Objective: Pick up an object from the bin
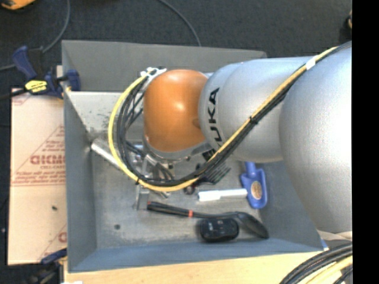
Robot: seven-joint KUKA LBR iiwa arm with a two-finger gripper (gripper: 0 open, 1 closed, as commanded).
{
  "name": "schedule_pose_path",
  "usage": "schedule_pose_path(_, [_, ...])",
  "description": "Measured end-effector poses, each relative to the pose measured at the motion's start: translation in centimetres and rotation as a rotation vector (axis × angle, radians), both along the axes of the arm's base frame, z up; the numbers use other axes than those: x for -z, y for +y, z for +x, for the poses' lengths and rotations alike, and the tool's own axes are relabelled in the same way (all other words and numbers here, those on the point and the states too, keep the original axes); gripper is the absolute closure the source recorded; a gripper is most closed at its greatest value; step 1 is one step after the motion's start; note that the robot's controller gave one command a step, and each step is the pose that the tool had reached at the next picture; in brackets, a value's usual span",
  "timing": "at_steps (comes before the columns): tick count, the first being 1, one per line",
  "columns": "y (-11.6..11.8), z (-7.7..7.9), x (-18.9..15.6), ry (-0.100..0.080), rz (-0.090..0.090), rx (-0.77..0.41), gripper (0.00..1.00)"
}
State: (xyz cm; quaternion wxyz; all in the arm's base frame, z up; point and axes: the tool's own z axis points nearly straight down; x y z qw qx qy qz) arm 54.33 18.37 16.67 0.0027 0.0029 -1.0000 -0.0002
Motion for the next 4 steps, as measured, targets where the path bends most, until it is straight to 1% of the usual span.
schedule_pose_path(1, [-0.1, 0.2, -0.5, -0.008, 0.002, 0.006, 0.0])
schedule_pose_path(2, [-5.5, 4.8, 9.9, 0.001, -0.001, 0.198, 0.0])
schedule_pose_path(3, [-6.3, 7.4, 2.3, -0.015, 0.002, 0.149, 0.0])
schedule_pose_path(4, [-7.2, 6.8, 6.8, 0.002, -0.002, 0.373, 0.0])
